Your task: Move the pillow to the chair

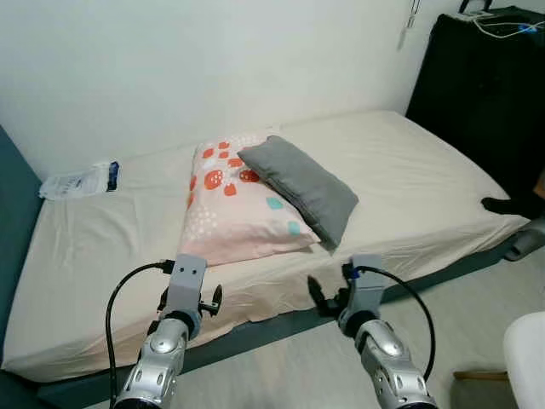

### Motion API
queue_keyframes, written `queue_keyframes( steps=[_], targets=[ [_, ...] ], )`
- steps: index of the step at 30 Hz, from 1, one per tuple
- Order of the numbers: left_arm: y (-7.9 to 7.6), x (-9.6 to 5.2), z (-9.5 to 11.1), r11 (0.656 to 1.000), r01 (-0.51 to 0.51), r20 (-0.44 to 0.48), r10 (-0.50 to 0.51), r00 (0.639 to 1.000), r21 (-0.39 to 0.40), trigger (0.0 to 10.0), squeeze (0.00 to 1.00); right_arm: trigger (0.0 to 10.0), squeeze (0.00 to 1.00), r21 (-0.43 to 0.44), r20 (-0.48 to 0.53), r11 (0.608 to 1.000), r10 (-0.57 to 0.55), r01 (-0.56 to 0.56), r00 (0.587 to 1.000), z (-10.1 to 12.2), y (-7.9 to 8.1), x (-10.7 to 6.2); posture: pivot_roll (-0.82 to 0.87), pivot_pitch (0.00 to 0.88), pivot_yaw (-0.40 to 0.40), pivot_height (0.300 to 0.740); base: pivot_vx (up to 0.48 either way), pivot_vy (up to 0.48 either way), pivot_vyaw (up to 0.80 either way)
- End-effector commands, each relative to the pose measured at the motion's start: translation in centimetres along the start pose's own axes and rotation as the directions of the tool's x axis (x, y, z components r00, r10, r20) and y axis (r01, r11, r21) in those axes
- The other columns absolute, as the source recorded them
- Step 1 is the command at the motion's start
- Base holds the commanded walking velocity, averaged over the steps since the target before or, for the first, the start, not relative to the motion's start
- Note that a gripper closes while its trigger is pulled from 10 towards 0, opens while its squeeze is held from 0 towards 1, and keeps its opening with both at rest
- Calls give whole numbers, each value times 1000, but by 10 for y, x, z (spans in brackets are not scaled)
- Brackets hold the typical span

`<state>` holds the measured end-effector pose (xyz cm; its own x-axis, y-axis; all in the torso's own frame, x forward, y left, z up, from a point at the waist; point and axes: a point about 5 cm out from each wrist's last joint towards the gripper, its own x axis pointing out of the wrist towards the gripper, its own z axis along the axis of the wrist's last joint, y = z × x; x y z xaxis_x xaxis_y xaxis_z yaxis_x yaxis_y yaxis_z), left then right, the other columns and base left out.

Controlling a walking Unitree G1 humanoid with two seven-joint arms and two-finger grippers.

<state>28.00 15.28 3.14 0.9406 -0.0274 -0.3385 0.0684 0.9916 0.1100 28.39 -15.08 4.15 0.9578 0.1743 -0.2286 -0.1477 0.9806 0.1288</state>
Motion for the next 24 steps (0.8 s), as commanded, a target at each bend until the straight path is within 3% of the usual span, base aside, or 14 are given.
queue_keyframes(
  steps=[1,5,6,9,15,24],
  targets=[
    [3,1,1,1000,-12,-3,12,1000,-4,10000,0,10000,0,10,12,1000,0,0,1000,1,2,0,-46,41,45,740,0,0,0],
    [1,3,5,1000,-4,11,4,1000,-24,10000,0,10000,0,14,-17,1000,24,-24,1000,-3,7,0,-49,41,45,740,0,0,0],
    [0,2,10,994,37,37,-33,999,-100,10000,0,10000,0,19,-21,1000,9,-9,1000,-3,10,1,-55,43,46,740,0,0,0],
    [-1,2,11,998,46,39,-44,998,-47,10000,0,10000,0,34,-33,999,-20,21,999,-3,7,2,-59,44,45,740,0,0,0],
    [-3,2,13,999,35,45,-34,998,-29,10000,0,10000,0,24,-52,1000,-12,13,999,-7,8,4,-56,39,42,740,0,0,0],
    [-10,-1,12,994,89,57,-85,995,-64,10000,0,10000,0,-16,-67,1000,0,-1,998,-8,5,4,-76,38,60,740,0,0,0]
  ],
)
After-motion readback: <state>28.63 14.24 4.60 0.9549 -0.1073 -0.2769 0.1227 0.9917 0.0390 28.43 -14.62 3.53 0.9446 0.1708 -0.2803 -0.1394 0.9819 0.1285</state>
